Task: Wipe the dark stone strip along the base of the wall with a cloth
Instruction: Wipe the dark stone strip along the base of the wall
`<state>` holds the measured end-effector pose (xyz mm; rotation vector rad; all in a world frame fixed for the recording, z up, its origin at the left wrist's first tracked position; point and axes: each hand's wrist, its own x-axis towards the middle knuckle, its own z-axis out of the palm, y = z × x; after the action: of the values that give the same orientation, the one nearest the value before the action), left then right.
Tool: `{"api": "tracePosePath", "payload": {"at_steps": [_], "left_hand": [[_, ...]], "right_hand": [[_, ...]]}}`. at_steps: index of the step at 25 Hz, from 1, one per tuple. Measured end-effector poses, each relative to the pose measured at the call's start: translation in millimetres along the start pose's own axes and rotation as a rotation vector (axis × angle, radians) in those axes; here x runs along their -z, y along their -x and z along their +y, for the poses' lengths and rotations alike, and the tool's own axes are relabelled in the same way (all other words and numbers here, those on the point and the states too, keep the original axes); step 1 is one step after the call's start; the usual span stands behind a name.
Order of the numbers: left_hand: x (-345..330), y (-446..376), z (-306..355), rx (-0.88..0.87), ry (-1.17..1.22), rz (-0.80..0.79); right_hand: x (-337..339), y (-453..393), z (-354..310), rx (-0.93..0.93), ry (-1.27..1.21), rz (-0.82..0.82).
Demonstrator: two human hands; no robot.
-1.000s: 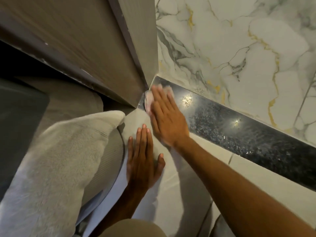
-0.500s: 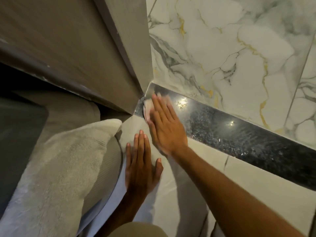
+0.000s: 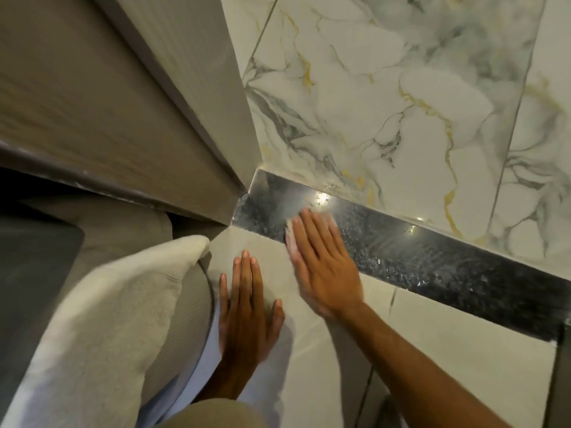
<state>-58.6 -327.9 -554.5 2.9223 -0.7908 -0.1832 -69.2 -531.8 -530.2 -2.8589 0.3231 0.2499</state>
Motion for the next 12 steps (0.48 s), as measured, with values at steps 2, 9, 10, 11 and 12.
{"api": "tracePosePath", "payload": {"at_steps": [2,9,10,11,12], "left_hand": [[1.7,-0.6,0.4,-0.002,-0.016,-0.012],[-12.8,0.2,-1.9,-0.007,-0.057,0.036],[-10.2,0.2,-1.0,-0.013,-0.068,0.039],[-8.0,-0.4,-0.2,-0.019,-0.077,0.031],[-6.2,-0.5,0.1,-0.016,-0.076,0.014]], "right_hand": [[0.9,16.7,28.6,-0.078,-0.006,0.060],[-9.2,-70.6,-40.2,-0.038,-0.085,0.138],[-14.2,-45.3,-41.1,0.035,-0.051,0.098],[-15.9,-16.1,-32.9,0.064,-0.016,0.078],[-16.0,8.6,-18.8,0.056,-0.009,0.053]]}}
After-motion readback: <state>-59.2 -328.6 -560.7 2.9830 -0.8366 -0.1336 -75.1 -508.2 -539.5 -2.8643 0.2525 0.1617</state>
